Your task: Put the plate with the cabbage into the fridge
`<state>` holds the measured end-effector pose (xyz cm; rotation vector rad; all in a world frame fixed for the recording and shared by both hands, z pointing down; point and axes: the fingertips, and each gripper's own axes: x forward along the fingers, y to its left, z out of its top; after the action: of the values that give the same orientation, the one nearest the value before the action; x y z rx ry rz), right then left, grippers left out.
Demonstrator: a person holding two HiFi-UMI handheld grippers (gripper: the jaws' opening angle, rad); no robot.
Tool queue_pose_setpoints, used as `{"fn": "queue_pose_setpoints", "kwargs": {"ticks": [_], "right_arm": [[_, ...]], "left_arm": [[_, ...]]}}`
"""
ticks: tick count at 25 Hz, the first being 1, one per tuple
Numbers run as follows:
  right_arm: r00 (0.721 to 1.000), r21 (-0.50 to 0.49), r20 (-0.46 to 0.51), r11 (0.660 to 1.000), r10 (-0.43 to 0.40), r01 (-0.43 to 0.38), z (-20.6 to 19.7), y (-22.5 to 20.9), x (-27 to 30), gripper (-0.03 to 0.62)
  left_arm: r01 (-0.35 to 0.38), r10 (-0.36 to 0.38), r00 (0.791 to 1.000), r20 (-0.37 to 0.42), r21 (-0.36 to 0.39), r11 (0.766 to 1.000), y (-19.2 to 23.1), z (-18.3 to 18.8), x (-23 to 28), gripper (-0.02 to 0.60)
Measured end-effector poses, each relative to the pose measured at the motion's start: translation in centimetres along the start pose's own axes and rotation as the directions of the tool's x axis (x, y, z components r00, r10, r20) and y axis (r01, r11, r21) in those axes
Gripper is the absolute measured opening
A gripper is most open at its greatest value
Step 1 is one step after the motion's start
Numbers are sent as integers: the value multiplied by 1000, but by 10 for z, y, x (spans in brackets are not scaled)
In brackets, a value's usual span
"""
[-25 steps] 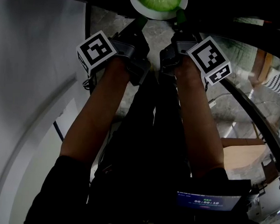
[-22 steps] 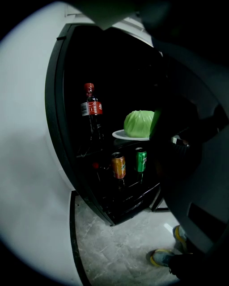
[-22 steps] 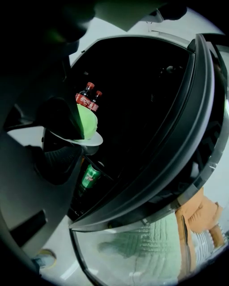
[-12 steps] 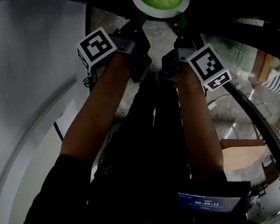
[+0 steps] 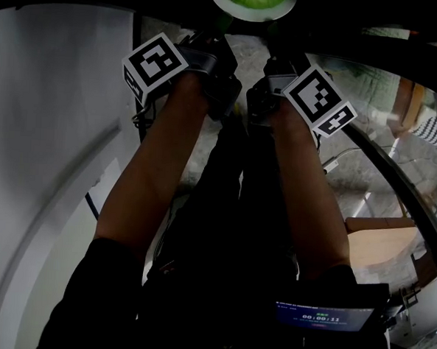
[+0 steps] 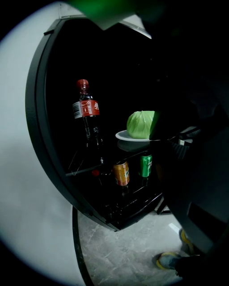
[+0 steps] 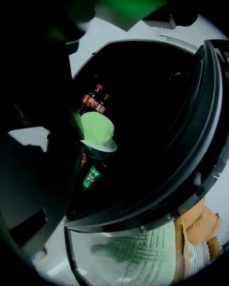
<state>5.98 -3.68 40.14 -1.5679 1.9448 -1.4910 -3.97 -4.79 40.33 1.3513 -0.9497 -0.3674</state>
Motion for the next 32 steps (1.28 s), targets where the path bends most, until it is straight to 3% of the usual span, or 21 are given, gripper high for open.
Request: {"fn": "queue_pose_setpoints", "kwargs": {"ticks": [17,20,23,25,27,29,30,32], "right_arm": [[1000,-51,-7,999,9,-9,3,6,5,48],[1000,-144,-12,990,-7,6,4,6,3,11],[1000,-266,-3,964,-27,25,9,7,1,8],[1000,-354,7,935,-28,29,12,11,-1,8],[1000,-468,22,884,-9,18,15,20,-3,8],[999,-591,44,806,11,17,18,30,-6,8],[998,-648,53,762,21,18,19,35,-8,8],[997,-731,66,682,41,20,21,43,-11,8]], "left_arm": [[-35,34,999,6,106,994,-8,5,14,5],[-51,51,999,7,182,982,-7,6,9,5],[-57,57,998,9,341,938,-14,8,5,5],[-57,53,998,22,474,878,-22,10,2,5],[-65,51,998,41,626,777,-32,13,-4,5],[-75,43,997,61,777,625,-44,15,-12,5],[-76,32,997,70,845,530,-50,15,-15,5],[-73,-14,997,81,947,312,-66,11,-22,5]]}}
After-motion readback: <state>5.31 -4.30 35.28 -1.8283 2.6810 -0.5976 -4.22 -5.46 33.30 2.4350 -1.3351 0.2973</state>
